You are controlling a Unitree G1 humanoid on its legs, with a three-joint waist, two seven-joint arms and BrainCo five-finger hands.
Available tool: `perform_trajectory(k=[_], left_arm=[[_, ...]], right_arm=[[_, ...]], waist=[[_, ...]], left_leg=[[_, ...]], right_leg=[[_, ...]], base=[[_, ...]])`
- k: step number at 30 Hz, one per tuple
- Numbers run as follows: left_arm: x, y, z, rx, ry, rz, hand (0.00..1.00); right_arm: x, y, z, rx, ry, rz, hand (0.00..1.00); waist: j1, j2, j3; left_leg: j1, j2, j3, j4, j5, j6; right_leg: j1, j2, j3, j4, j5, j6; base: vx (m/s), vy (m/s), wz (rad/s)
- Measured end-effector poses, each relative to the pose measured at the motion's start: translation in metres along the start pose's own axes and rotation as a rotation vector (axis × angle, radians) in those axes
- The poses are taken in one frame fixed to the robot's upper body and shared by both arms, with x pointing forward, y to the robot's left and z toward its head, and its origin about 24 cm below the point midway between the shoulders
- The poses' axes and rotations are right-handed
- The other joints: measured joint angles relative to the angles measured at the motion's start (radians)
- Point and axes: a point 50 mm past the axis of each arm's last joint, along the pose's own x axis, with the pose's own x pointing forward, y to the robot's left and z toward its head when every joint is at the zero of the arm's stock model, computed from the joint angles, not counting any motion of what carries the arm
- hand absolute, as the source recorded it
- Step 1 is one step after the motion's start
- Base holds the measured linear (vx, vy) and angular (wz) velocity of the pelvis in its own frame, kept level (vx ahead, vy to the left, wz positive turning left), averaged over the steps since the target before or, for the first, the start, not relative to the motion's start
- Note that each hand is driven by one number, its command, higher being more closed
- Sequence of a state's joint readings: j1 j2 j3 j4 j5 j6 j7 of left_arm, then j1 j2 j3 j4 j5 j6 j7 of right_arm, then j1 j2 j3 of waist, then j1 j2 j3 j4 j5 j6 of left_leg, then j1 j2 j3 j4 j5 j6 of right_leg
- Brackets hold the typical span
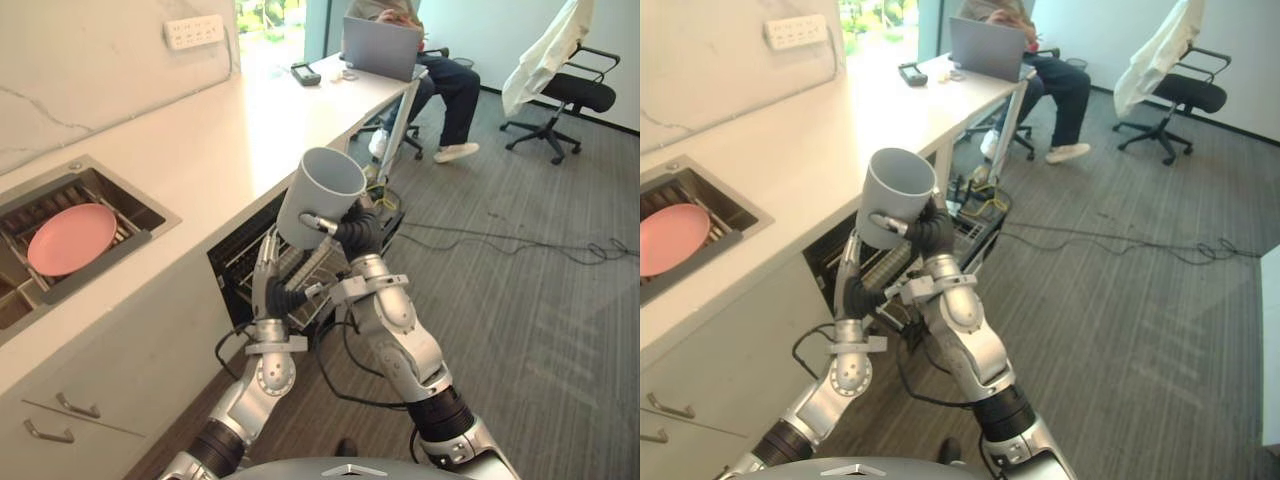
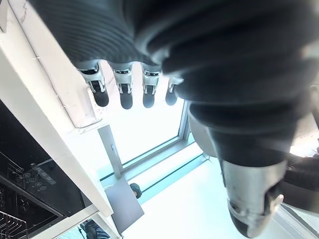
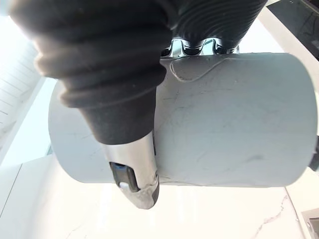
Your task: Walk over to the sink, pick up the cup, carry it to the dishwasher, place the cup inside the dishwasher, then close the dishwasher door
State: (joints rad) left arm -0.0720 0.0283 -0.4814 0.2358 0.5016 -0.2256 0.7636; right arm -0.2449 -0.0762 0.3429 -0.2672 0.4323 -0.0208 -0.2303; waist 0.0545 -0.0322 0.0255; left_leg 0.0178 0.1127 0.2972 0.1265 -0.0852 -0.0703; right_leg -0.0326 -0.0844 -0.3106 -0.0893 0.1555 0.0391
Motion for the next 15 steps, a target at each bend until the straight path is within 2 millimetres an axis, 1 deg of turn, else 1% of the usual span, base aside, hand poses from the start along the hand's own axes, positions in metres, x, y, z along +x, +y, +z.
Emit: perform_trajectory(k=[2, 3, 7, 9, 10, 11, 12, 13, 14, 15], left_arm=[[0.001, 0.001, -0.001, -0.004, 0.008, 0.009, 0.0], [0.002, 0.004, -0.002, -0.01, 0.019, 0.023, 0.0], [0.006, 0.008, -0.005, -0.047, 0.064, 0.06, 0.0], [0.004, 0.012, -0.013, -0.096, 0.13, 0.052, 0.0], [0.002, 0.014, -0.018, -0.124, 0.166, 0.033, 0.0], [0.001, 0.018, -0.027, -0.147, 0.208, 0.017, 0.0], [0.0, 0.021, -0.031, -0.155, 0.223, 0.015, 0.0], [0.002, 0.029, -0.039, -0.17, 0.249, 0.023, 0.0], [0.002, 0.038, -0.049, -0.194, 0.293, 0.028, 0.0], [0.002, 0.042, -0.055, -0.201, 0.318, 0.028, 0.0]], right_arm=[[0.001, -0.007, 0.003, -0.003, -0.013, -0.03, 1.0], [0.001, -0.014, 0.006, -0.004, -0.026, -0.067, 1.0], [0.001, -0.025, 0.009, -0.014, -0.036, -0.119, 1.0], [-0.001, -0.038, 0.009, -0.042, -0.03, -0.168, 1.0], [-0.002, -0.045, 0.009, -0.06, -0.026, -0.186, 1.0], [0.002, -0.055, 0.011, -0.109, -0.022, -0.209, 1.0], [0.006, -0.061, 0.012, -0.141, -0.02, -0.22, 1.0], [0.017, -0.074, 0.016, -0.194, -0.023, -0.245, 1.0], [0.03, -0.085, 0.024, -0.254, -0.037, -0.264, 1.0], [0.035, -0.09, 0.028, -0.282, -0.044, -0.275, 1.0]], waist=[[0.0, -0.003, 0.002], [0.0, -0.006, 0.004], [0.0, -0.011, 0.007], [-0.001, -0.017, 0.014], [-0.003, -0.021, 0.026], [-0.003, -0.026, 0.049], [-0.004, -0.029, 0.06], [0.0, -0.032, 0.094], [0.005, -0.03, 0.143], [0.007, -0.027, 0.165]], left_leg=[[0.0, 0.0, 0.0, -0.002, 0.003, 0.001], [0.0, 0.0, -0.001, -0.004, 0.005, 0.001], [0.0, 0.0, -0.006, -0.004, 0.007, 0.0], [-0.001, -0.001, -0.02, -0.003, 0.008, -0.001], [-0.008, 0.0, -0.029, 0.005, 0.008, -0.001], [-0.033, 0.0, -0.045, 0.026, 0.006, 0.001], [-0.056, 0.0, -0.052, 0.042, 0.005, 0.004], [-0.105, 0.002, -0.058, 0.072, 0.003, 0.005], [-0.144, 0.004, -0.062, 0.087, 0.003, 0.005], [-0.161, 0.005, -0.065, 0.09, 0.003, 0.005]], right_leg=[[0.0, 0.0, -0.001, 0.0, 0.0, 0.001], [0.0, 0.0, -0.003, 0.0, -0.001, 0.001], [0.002, -0.001, -0.006, 0.0, -0.001, 0.001], [0.008, -0.001, -0.017, 0.0, -0.002, 0.001], [0.011, -0.003, -0.028, 0.0, -0.003, 0.001], [0.001, -0.006, -0.035, 0.0, -0.002, 0.001], [-0.011, -0.008, -0.036, 0.0, 0.0, 0.0], [-0.041, -0.012, -0.051, 0.0, 0.0, -0.001], [-0.065, -0.017, -0.074, 0.0, -0.001, 0.001], [-0.075, -0.018, -0.085, 0.0, -0.004, 0.006]], base=[[0.0, 0.0, 0.0], [0.0, 0.0, 0.0], [0.0, 0.0, 0.01], [0.0, 0.003, 0.15], [-0.06, 0.025, 0.29], [-0.09, 0.034, 0.3], [-0.15, 0.041, 0.24], [-0.16, 0.028, 0.12], [-0.17, 0.022, 0.1], [-0.16, 0.012, 0.16]])
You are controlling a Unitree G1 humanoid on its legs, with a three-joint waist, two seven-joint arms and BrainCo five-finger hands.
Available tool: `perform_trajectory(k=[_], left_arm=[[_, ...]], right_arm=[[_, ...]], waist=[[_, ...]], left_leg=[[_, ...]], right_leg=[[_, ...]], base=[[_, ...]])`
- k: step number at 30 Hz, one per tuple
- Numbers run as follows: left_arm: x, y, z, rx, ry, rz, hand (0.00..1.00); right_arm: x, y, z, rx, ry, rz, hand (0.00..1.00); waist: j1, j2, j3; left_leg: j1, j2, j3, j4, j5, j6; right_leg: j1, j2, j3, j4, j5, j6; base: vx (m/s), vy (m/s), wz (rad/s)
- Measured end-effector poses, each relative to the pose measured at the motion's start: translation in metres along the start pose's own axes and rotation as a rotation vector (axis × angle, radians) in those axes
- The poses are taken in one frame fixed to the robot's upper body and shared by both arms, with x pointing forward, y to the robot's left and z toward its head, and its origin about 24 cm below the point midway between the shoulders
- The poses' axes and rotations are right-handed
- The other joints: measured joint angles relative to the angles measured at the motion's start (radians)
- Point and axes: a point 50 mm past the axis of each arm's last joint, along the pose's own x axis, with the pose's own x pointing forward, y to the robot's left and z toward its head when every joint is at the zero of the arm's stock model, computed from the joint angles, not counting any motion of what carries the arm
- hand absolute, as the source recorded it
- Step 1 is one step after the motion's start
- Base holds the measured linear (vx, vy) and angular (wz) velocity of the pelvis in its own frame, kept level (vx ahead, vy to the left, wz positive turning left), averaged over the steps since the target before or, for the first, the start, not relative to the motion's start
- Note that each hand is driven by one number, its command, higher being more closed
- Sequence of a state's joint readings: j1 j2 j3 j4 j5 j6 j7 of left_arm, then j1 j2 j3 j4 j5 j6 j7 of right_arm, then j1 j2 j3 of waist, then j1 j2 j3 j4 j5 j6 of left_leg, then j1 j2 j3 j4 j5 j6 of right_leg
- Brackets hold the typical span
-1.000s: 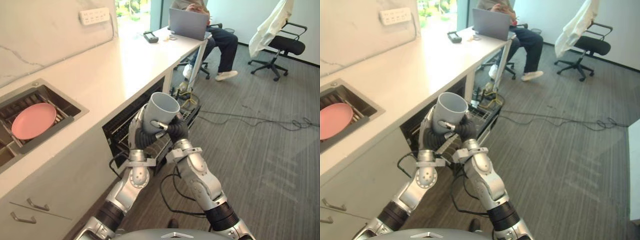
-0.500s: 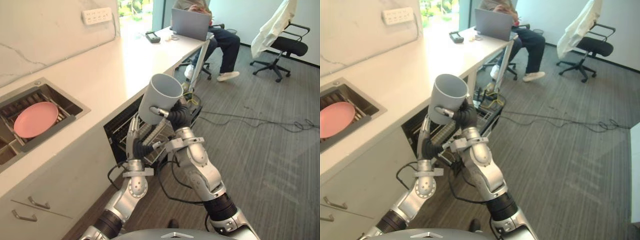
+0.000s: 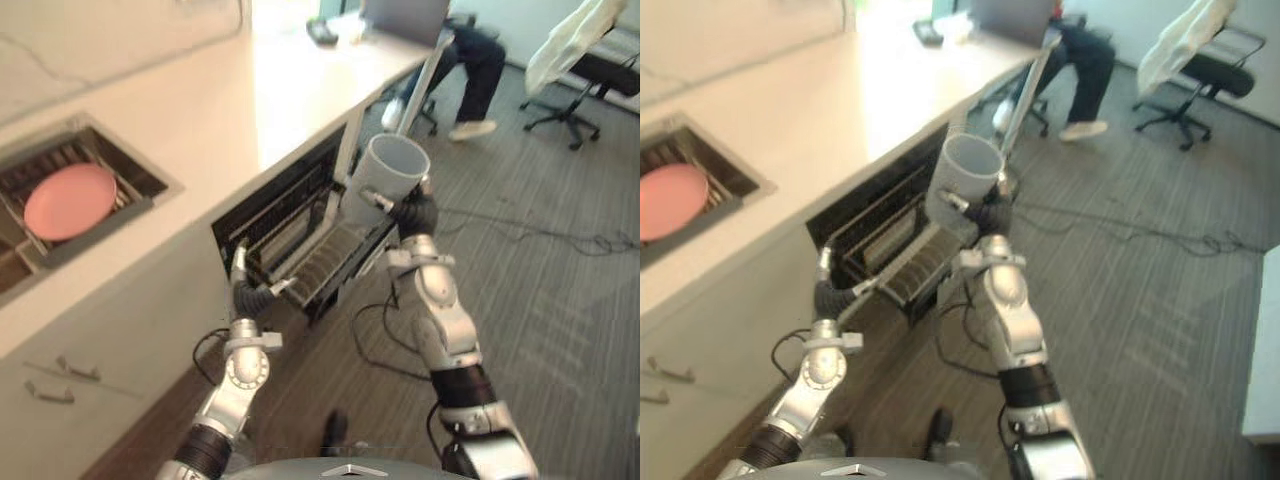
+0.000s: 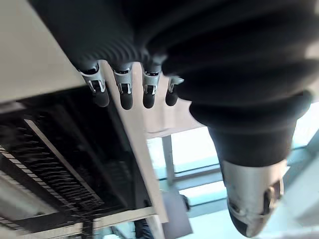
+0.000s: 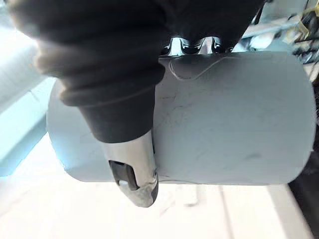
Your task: Walk over to the sink, pick up the cup, carry it to the dishwasher, place the cup inside the dishwasher, then close the dishwasher door
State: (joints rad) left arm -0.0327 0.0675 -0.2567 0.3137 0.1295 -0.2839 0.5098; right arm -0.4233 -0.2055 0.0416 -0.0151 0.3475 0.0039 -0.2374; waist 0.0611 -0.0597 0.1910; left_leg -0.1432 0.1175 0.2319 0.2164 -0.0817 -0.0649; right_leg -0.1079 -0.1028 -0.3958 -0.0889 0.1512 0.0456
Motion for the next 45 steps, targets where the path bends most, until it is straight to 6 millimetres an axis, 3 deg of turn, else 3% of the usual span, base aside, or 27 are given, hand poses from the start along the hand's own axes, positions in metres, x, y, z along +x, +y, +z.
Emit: perform_trajectory(k=[2, 5, 7, 11, 14, 20, 27, 33, 34, 39, 45], left_arm=[[-0.003, 0.022, -0.024, 0.002, 0.111, 0.017, 0.0], [-0.02, 0.045, -0.05, 0.021, 0.235, 0.017, 0.0], [-0.032, 0.05, -0.064, 0.022, 0.303, -0.007, 0.0], [-0.051, 0.045, -0.085, -0.013, 0.42, -0.07, 0.0], [-0.054, 0.046, -0.087, -0.048, 0.419, -0.068, 0.0], [-0.052, 0.046, -0.084, -0.146, 0.374, -0.056, 0.0], [-0.053, 0.045, -0.083, -0.228, 0.364, -0.056, 0.0], [-0.055, 0.045, -0.086, -0.237, 0.377, -0.067, 0.0], [-0.056, 0.045, -0.087, -0.238, 0.38, -0.074, 0.0], [-0.065, 0.047, -0.098, -0.232, 0.441, -0.084, 0.0], [-0.065, 0.046, -0.098, -0.218, 0.438, -0.101, 0.0]], right_arm=[[0.015, -0.017, 0.008, -0.086, -0.013, -0.02, 1.0], [0.03, -0.035, 0.014, -0.189, 0.006, -0.035, 1.0], [0.042, -0.04, 0.018, -0.233, 0.02, -0.05, 1.0], [0.068, -0.053, 0.029, -0.373, 0.064, -0.078, 1.0], [0.08, -0.063, 0.031, -0.472, 0.126, -0.075, 1.0], [0.1, -0.083, 0.031, -0.594, 0.285, -0.069, 1.0], [0.11, -0.084, 0.031, -0.706, 0.411, 0.011, 1.0], [0.109, -0.109, 0.034, -0.759, 0.508, -0.08, 1.0], [0.11, -0.113, 0.037, -0.764, 0.508, -0.098, 0.0], [0.115, -0.114, 0.05, -0.756, 0.479, -0.132, 0.0], [0.121, -0.107, 0.06, -0.735, 0.442, -0.104, 0.0]], waist=[[0.02, 0.002, 0.082], [0.054, 0.001, 0.146], [0.072, 0.005, 0.172], [0.1, 0.027, 0.239], [0.121, 0.033, 0.247], [0.195, 0.087, 0.284], [0.224, 0.122, 0.306], [0.258, 0.154, 0.322], [0.265, 0.16, 0.325], [0.278, 0.166, 0.326], [0.288, 0.167, 0.326]], left_leg=[[-0.037, 0.003, -0.018, 0.002, 0.014, 0.001], [-0.07, -0.006, -0.053, 0.005, 0.029, 0.006], [-0.09, -0.013, -0.068, -0.014, 0.048, 0.006], [-0.107, -0.037, -0.101, -0.049, 0.074, 0.017], [-0.152, -0.056, -0.124, -0.052, 0.088, 0.029], [-0.211, -0.078, -0.158, -0.057, 0.12, 0.043], [-0.265, -0.084, -0.204, -0.067, 0.151, 0.039], [-0.277, -0.084, -0.237, -0.101, 0.18, 0.032], [-0.283, -0.084, -0.245, -0.102, 0.182, 0.031], [-0.297, -0.085, -0.256, -0.136, 0.208, 0.028], [-0.297, -0.083, -0.257, -0.134, 0.211, 0.027]], right_leg=[[-0.023, -0.004, -0.035, 0.0, 0.003, 0.018], [-0.039, -0.015, -0.082, 0.0, 0.048, -0.015], [-0.06, -0.016, -0.09, 0.0, 0.062, -0.033], [-0.071, -0.033, -0.112, 0.0, 0.067, -0.029], [-0.102, -0.05, -0.112, 0.0, 0.073, -0.016], [-0.136, -0.072, -0.135, 0.0, 0.081, -0.004], [-0.17, -0.072, -0.174, 0.0, 0.078, -0.001], [-0.18, -0.068, -0.212, 0.0, 0.076, -0.005], [-0.182, -0.067, -0.218, 0.0, 0.076, -0.005], [-0.207, -0.066, -0.225, 0.0, 0.079, -0.01], [-0.204, -0.064, -0.227, 0.0, 0.08, -0.01]], base=[[-0.1, 0.017, 0.21], [0.01, 0.014, 0.29], [0.05, 0.024, 0.27], [0.04, 0.06, 0.28], [0.0, 0.104, 0.3], [-0.02, 0.068, 0.25], [-0.01, 0.01, 0.17], [0.02, -0.007, 0.14], [0.02, -0.015, 0.13], [0.02, -0.008, 0.06], [0.0, 0.0, 0.0]])
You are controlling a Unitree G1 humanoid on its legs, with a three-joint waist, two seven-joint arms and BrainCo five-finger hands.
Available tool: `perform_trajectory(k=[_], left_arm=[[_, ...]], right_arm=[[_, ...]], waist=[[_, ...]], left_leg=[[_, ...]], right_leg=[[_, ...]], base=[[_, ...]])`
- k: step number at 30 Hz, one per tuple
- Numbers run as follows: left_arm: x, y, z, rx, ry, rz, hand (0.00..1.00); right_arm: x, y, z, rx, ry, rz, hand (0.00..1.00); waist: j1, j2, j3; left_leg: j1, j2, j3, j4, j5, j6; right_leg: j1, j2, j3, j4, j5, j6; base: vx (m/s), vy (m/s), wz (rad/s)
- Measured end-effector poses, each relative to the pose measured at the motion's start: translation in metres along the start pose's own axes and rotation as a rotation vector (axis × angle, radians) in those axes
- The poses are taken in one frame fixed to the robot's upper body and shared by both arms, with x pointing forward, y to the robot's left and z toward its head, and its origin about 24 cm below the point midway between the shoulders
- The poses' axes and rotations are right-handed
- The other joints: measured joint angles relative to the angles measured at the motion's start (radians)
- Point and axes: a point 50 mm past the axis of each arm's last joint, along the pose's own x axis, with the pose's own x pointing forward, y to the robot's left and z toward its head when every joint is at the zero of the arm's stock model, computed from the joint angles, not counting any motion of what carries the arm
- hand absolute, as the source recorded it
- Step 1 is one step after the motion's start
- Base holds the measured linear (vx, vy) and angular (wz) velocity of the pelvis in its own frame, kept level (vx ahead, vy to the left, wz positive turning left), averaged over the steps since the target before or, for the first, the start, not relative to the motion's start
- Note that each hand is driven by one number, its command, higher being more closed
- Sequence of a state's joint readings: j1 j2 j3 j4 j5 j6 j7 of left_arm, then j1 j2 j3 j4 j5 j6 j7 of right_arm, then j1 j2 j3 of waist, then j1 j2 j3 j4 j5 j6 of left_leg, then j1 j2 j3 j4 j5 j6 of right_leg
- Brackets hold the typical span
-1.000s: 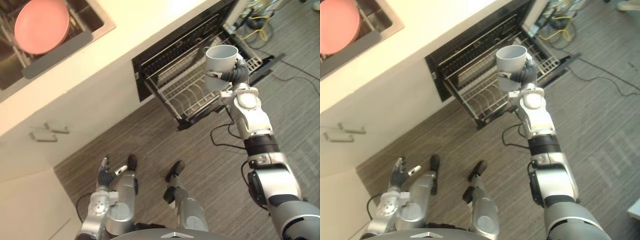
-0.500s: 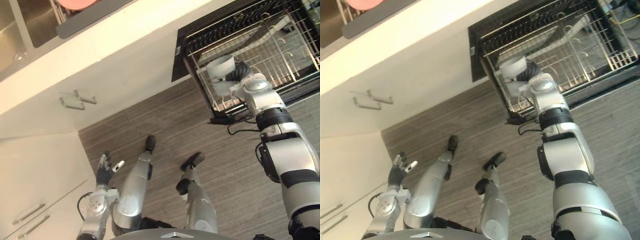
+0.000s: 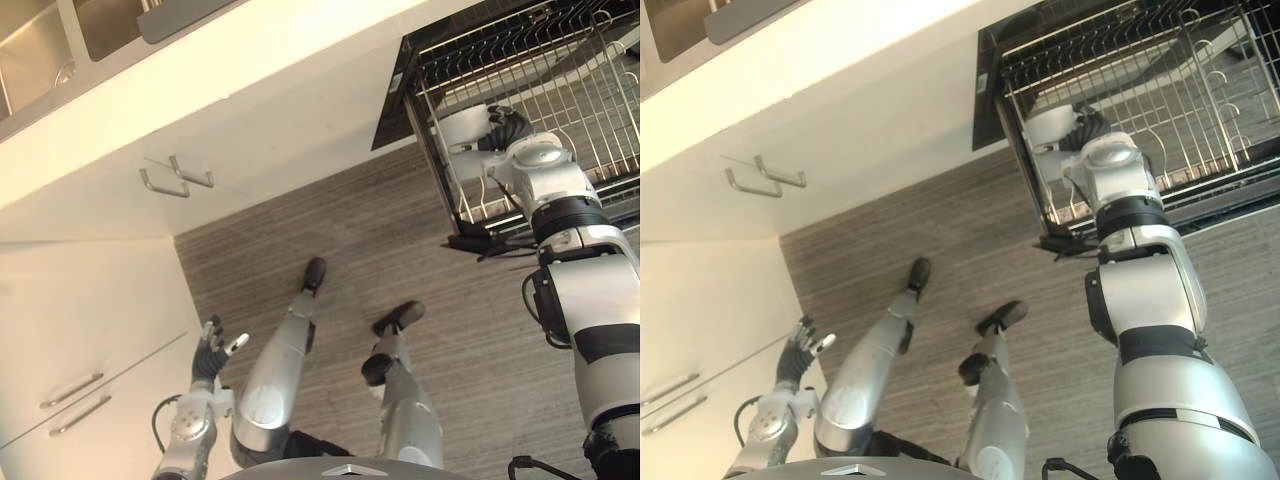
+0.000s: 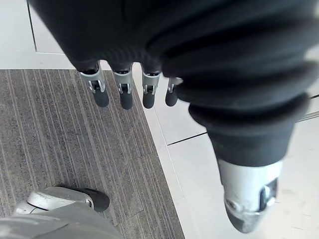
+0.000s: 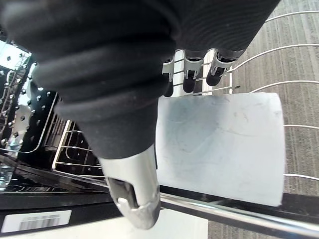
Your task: Walk over to the sink, pick up the cup, carry it to the dishwasher, place the cup inside the dishwasher, then close the dishwasher door
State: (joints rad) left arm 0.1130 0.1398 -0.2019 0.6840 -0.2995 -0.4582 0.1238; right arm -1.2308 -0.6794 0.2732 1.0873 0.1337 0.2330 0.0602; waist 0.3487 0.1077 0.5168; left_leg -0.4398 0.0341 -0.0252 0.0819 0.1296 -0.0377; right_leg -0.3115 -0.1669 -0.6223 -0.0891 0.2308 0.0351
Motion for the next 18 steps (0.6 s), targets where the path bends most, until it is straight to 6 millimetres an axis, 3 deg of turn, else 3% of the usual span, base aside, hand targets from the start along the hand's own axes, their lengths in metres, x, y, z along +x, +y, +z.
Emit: perform_trajectory(k=[6, 12, 16, 17, 18], left_arm=[[0.0, 0.0, 0.001, 0.018, -0.013, -0.003, 0.0], [-0.008, 0.008, -0.001, 0.011, -0.012, 0.05, 0.0], [-0.019, 0.027, -0.01, 0.016, 0.023, 0.137, 0.0], [-0.028, 0.037, -0.019, 0.031, 0.061, 0.178, 0.0], [-0.033, 0.042, -0.023, 0.034, 0.079, 0.199, 0.0]], right_arm=[[-0.001, 0.01, 0.015, 0.039, -0.089, 0.139, 0.0], [-0.014, 0.022, 0.043, 0.087, -0.322, 0.227, 0.0], [-0.04, 0.036, 0.035, 0.262, -0.514, 0.243, 0.0], [-0.054, 0.053, 0.022, 0.362, -0.566, 0.258, 0.0], [-0.061, 0.061, 0.014, 0.406, -0.577, 0.269, 0.0]], waist=[[-0.002, -0.001, 0.0], [-0.036, -0.022, 0.006], [-0.077, -0.081, 0.002], [-0.103, -0.12, -0.026], [-0.112, -0.136, -0.043]], left_leg=[[0.036, 0.01, -0.001, -0.001, 0.001, -0.002], [0.117, 0.019, 0.004, -0.059, 0.02, -0.015], [0.205, 0.025, 0.036, -0.096, 0.02, -0.016], [0.233, 0.026, 0.057, -0.104, 0.013, -0.017], [0.241, 0.026, 0.063, -0.104, 0.005, -0.018]], right_leg=[[0.038, 0.009, -0.008, 0.0, -0.005, -0.003], [0.088, 0.018, 0.0, 0.0, -0.021, -0.007], [0.141, 0.023, 0.031, 0.0, -0.028, 0.002], [0.153, 0.023, 0.048, 0.0, -0.036, 0.004], [0.155, 0.023, 0.06, 0.0, -0.039, 0.006]], base=[[0.0, 0.0, 0.0], [0.02, -0.012, -0.03], [0.07, -0.027, -0.23], [0.11, -0.016, -0.32], [0.12, -0.014, -0.45]])
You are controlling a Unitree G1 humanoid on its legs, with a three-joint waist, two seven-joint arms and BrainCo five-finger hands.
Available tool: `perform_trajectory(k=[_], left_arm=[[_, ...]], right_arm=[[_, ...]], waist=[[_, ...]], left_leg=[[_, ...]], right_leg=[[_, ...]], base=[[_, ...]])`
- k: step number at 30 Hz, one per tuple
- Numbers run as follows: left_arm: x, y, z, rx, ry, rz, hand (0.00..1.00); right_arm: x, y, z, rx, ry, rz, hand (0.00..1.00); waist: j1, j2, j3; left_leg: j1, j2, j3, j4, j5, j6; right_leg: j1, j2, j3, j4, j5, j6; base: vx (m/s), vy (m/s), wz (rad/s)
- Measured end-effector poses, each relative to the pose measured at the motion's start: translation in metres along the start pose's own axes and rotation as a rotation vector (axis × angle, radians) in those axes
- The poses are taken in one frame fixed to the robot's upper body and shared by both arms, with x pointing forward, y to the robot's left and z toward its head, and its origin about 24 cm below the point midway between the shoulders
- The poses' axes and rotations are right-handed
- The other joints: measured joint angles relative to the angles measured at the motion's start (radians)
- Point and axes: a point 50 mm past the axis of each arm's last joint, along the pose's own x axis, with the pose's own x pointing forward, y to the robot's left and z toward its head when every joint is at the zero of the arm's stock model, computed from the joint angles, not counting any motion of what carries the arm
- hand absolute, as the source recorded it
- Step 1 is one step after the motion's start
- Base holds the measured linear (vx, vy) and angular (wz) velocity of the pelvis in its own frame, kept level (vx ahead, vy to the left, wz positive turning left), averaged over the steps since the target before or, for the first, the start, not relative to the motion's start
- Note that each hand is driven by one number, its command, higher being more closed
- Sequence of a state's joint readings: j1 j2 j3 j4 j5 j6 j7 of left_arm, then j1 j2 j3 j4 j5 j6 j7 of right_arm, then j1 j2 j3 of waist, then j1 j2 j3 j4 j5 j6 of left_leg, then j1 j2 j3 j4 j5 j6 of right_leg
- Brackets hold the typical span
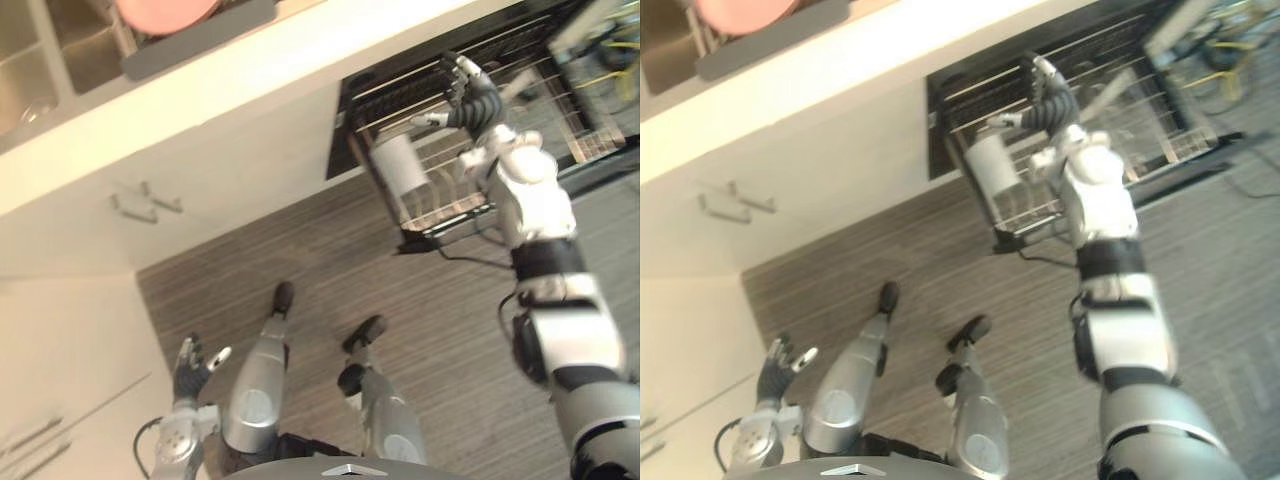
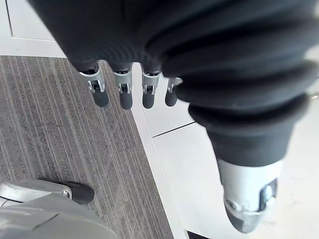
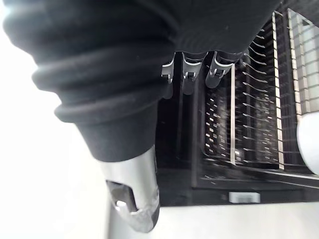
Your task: Walk over to the sink, pick up the cup, carry it to the dishwasher, place the cup inside the dishwasher, then close the dishwasher door
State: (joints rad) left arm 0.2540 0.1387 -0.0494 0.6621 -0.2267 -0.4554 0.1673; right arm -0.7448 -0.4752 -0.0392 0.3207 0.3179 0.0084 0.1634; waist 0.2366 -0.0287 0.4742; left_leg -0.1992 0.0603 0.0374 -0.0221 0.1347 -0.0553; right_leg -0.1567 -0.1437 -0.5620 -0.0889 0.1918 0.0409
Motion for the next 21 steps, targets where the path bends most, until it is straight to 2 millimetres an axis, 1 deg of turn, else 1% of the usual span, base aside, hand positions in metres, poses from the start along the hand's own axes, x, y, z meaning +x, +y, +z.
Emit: perform_trajectory(k=[1, 2, 3, 4, 5, 6, 7, 8, 10, 11, 12, 13, 14, 15, 16, 17, 18, 19, 20, 21], left_arm=[[-0.007, 0.009, -0.011, 0.017, 0.045, 0.032, 0.0], [-0.01, 0.013, -0.016, 0.021, 0.073, 0.046, 0.0], [-0.016, 0.019, -0.028, 0.021, 0.134, 0.074, 0.0], [-0.019, 0.021, -0.032, 0.015, 0.156, 0.09, 0.0], [-0.024, 0.022, -0.038, -0.008, 0.19, 0.118, 0.0], [-0.029, 0.025, -0.043, -0.029, 0.212, 0.153, 0.0], [-0.032, 0.026, -0.046, -0.043, 0.224, 0.169, 0.0], [-0.037, 0.026, -0.05, -0.064, 0.241, 0.191, 0.0], [-0.041, 0.026, -0.054, -0.086, 0.255, 0.214, 0.0], [-0.044, 0.03, -0.057, -0.104, 0.274, 0.244, 0.0], [-0.047, 0.034, -0.059, -0.118, 0.288, 0.265, 0.0], [-0.053, 0.042, -0.065, -0.141, 0.32, 0.31, 0.0], [-0.059, 0.049, -0.072, -0.153, 0.356, 0.344, 0.0], [-0.061, 0.051, -0.074, -0.156, 0.374, 0.354, 0.0], [-0.068, 0.048, -0.082, -0.165, 0.418, 0.36, 0.0], [-0.08, 0.04, -0.092, -0.168, 0.476, 0.352, 0.0], [-0.083, 0.039, -0.095, -0.171, 0.494, 0.351, 0.0], [-0.087, 0.037, -0.098, -0.171, 0.522, 0.345, 0.0], [-0.09, 0.033, -0.102, -0.169, 0.554, 0.323, 0.0], [-0.089, 0.031, -0.103, -0.159, 0.563, 0.306, 0.0]], right_arm=[[-0.02, 0.015, -0.014, 0.083, -0.011, 0.002, 0.0], [-0.03, 0.022, -0.02, 0.117, -0.014, 0.001, 0.0], [-0.055, 0.04, -0.033, 0.208, -0.013, -0.002, 0.0], [-0.063, 0.046, -0.036, 0.242, -0.013, -0.001, 0.0], [-0.078, 0.06, -0.039, 0.298, -0.027, 0.0, 0.0], [-0.085, 0.073, -0.038, 0.34, -0.055, 0.016, 0.0], [-0.085, 0.081, -0.036, 0.357, -0.073, 0.038, 0.0], [-0.084, 0.094, -0.029, 0.378, -0.112, 0.083, 0.0], [-0.082, 0.102, -0.019, 0.384, -0.173, 0.115, 0.0], [-0.082, 0.103, -0.017, 0.383, -0.19, 0.118, 0.0], [-0.082, 0.102, -0.016, 0.381, -0.192, 0.111, 0.0], [-0.081, 0.095, -0.016, 0.369, -0.197, 0.081, 0.0], [-0.083, 0.081, -0.017, 0.351, -0.201, 0.018, 0.0], [-0.084, 0.071, -0.016, 0.336, -0.21, -0.015, 0.0], [-0.088, 0.05, -0.015, 0.285, -0.221, -0.077, 0.0], [-0.092, 0.031, -0.013, 0.241, -0.227, -0.129, 0.0], [-0.094, 0.025, -0.013, 0.241, -0.229, -0.156, 0.0], [-0.1, 0.017, -0.012, 0.246, -0.234, -0.201, 0.0], [-0.109, 0.013, -0.01, 0.251, -0.242, -0.22, 0.0], [-0.113, 0.011, -0.009, 0.25, -0.244, -0.228, 0.0]], waist=[[-0.022, -0.027, -0.043], [-0.033, -0.036, -0.06], [-0.049, -0.045, -0.086], [-0.054, -0.046, -0.102], [-0.061, -0.041, -0.13], [-0.064, -0.035, -0.149], [-0.066, -0.031, -0.156], [-0.068, -0.02, -0.167], [-0.062, -0.007, -0.196], [-0.049, -0.005, -0.229], [-0.037, -0.005, -0.244], [-0.034, -0.006, -0.267], [-0.055, -0.016, -0.289], [-0.07, -0.017, -0.293], [-0.084, 0.005, -0.296], [-0.105, 0.037, -0.308], [-0.111, 0.034, -0.308], [-0.116, 0.025, -0.314], [-0.129, 0.03, -0.318], [-0.138, 0.037, -0.322]], left_leg=[[0.013, 0.003, 0.02, 0.0, -0.016, -0.001], [0.026, 0.003, 0.023, 0.001, -0.022, 0.001], [0.076, 0.005, 0.042, 0.004, -0.044, 0.0], [0.09, 0.006, 0.046, 0.006, -0.052, -0.001], [0.111, 0.008, 0.048, 0.018, -0.07, -0.002], [0.129, 0.012, 0.046, 0.041, -0.09, -0.006], [0.139, 0.013, 0.043, 0.052, -0.099, -0.007], [0.147, 0.015, 0.025, 0.071, -0.113, -0.01], [0.146, 0.014, -0.026, 0.095, -0.124, -0.013], [0.145, 0.011, -0.048, 0.098, -0.128, -0.009], [0.141, 0.015, -0.034, 0.1, -0.136, 0.007], [0.128, 0.031, 0.048, 0.109, -0.157, 0.053], [0.131, 0.052, 0.169, 0.118, -0.164, 0.1], [0.119, 0.068, 0.242, 0.174, -0.179, 0.115], [0.118, 0.108, 0.386, 0.281, -0.189, 0.118], [0.145, 0.099, 0.46, 0.255, -0.211, 0.077], [0.165, 0.07, 0.452, 0.211, -0.2, 0.073], [0.215, 0.012, 0.446, 0.101, -0.155, 0.085], [0.272, -0.031, 0.434, -0.023, -0.106, 0.091], [0.286, -0.039, 0.424, -0.066, -0.095, 0.091]], right_leg=[[0.005, 0.001, 0.013, 0.0, -0.005, 0.004], [0.015, 0.002, 0.02, 0.0, -0.009, 0.005], [0.054, 0.006, 0.036, 0.0, -0.019, 0.007], [0.067, 0.007, 0.042, 0.0, -0.024, 0.008], [0.093, 0.009, 0.047, 0.001, -0.034, 0.012], [0.123, 0.011, 0.046, 0.001, -0.042, 0.014], [0.139, 0.013, 0.041, 0.001, -0.043, 0.012], [0.175, 0.015, 0.022, 0.0, -0.05, 0.013], [0.218, 0.018, -0.031, 0.0, -0.072, 0.024], [0.234, 0.016, -0.073, 0.0, -0.088, 0.028], [0.241, 0.014, -0.092, 0.001, -0.091, 0.026], [0.261, 0.007, -0.145, 0.001, -0.091, 0.023], [0.283, -0.019, -0.211, 0.003, -0.092, 0.028], [0.297, -0.033, -0.244, 0.007, -0.092, 0.036], [0.333, -0.048, -0.285, 0.01, -0.086, 0.056], [0.356, -0.056, -0.314, 0.016, -0.08, 0.073], [0.366, -0.072, -0.316, 0.015, -0.076, 0.078], [0.372, -0.107, -0.308, 0.022, -0.069, 0.081], [0.37, -0.135, -0.291, 0.063, -0.071, 0.08], [0.361, -0.146, -0.279, 0.102, -0.078, 0.072]], base=[[0.14, -0.011, -0.32], [0.16, 0.0, -0.42], [0.15, 0.006, -0.32], [0.13, 0.014, -0.3], [0.13, 0.013, -0.1], [0.13, 0.01, -0.02], [0.12, 0.008, 0.18], [0.06, 0.001, 0.42], [0.06, -0.002, 0.84], [0.06, 0.002, 0.82], [0.06, 0.006, 0.89], [0.09, 0.026, 1.16], [0.13, 0.073, 1.4], [0.16, 0.156, 1.56], [0.1, 0.248, 1.33], [0.07, 0.271, 1.1], [0.02, 0.315, 0.69], [0.0, 0.313, 0.41], [0.0, 0.299, 0.36], [-0.01, 0.259, 0.43]])
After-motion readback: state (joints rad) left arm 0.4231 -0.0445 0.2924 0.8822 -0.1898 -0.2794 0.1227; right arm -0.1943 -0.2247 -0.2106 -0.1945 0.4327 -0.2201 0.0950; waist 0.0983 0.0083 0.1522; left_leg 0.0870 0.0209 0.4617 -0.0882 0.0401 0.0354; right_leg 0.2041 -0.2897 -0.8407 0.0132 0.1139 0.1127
